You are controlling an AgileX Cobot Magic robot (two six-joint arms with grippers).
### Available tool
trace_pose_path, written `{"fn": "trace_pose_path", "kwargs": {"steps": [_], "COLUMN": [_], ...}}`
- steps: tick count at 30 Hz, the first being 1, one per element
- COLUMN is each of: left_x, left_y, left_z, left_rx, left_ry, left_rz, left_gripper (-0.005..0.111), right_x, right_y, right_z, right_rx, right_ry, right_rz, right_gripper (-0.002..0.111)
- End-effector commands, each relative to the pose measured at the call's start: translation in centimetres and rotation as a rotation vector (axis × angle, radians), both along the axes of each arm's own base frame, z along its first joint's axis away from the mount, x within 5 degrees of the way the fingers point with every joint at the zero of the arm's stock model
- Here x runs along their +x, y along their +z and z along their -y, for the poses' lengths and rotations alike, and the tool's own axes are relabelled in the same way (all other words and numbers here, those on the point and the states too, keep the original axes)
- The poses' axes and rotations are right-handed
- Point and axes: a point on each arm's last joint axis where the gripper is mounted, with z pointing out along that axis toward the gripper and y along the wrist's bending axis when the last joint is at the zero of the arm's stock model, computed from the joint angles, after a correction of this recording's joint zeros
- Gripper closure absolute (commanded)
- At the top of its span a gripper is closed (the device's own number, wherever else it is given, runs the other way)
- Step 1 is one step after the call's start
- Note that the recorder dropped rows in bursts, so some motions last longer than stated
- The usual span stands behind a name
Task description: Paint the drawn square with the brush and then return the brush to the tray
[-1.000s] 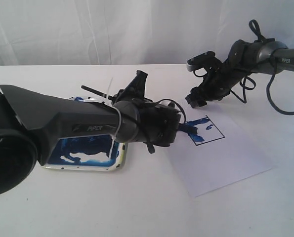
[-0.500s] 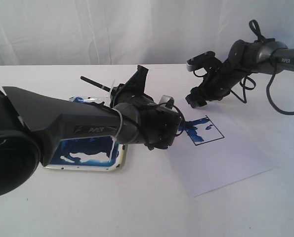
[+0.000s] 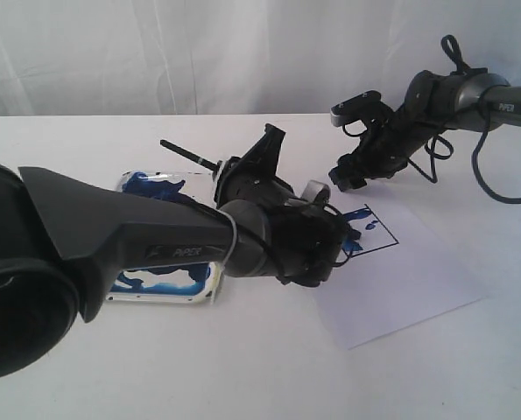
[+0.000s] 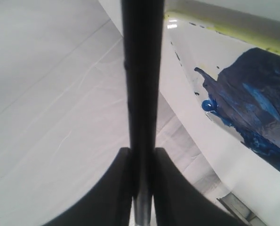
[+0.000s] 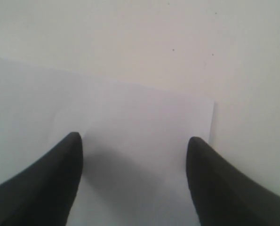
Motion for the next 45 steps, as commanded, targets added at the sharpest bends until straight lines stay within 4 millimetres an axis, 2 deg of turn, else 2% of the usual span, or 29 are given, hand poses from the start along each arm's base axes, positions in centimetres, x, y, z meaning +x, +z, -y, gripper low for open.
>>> {"fn": "trace_pose_path", "kwargs": {"steps": [1,14,21,38,45], "left_x": [-0.5,1.4,1.5,1.6,-0.1], "left_y": [0.2,0.3,0.2,0.5,0.6], "left_z": [0.0,-1.8,-1.5,-1.5,0.2], "left_rx": [0.015,0.015,-0.03,-0.014,-0.015], "left_ry": [0.027,0.079,0.064,0.062,-0.008], "left_rz": [0.02,0.029,0.033,0.072,0.084], "left_gripper": [0.107,0.107,0.107,0.107,0.107], "right_x": [-1.0,-1.0,-1.0,-1.0,-0.9], "right_y": [-3.0,-3.0,-3.0,-3.0,-3.0], "right_z": [0.5,0.5,0.5,0.5,0.5], "right_rx": [-0.079,-0.079,-0.079,-0.079,-0.078], "right_ry": [0.061,0.062,0.061,0.061,0.059], "right_rz": [-0.114,-0.118,-0.114,-0.114,-0.105], "right_gripper": [0.048,0.048,0.048,0.048,0.048]}}
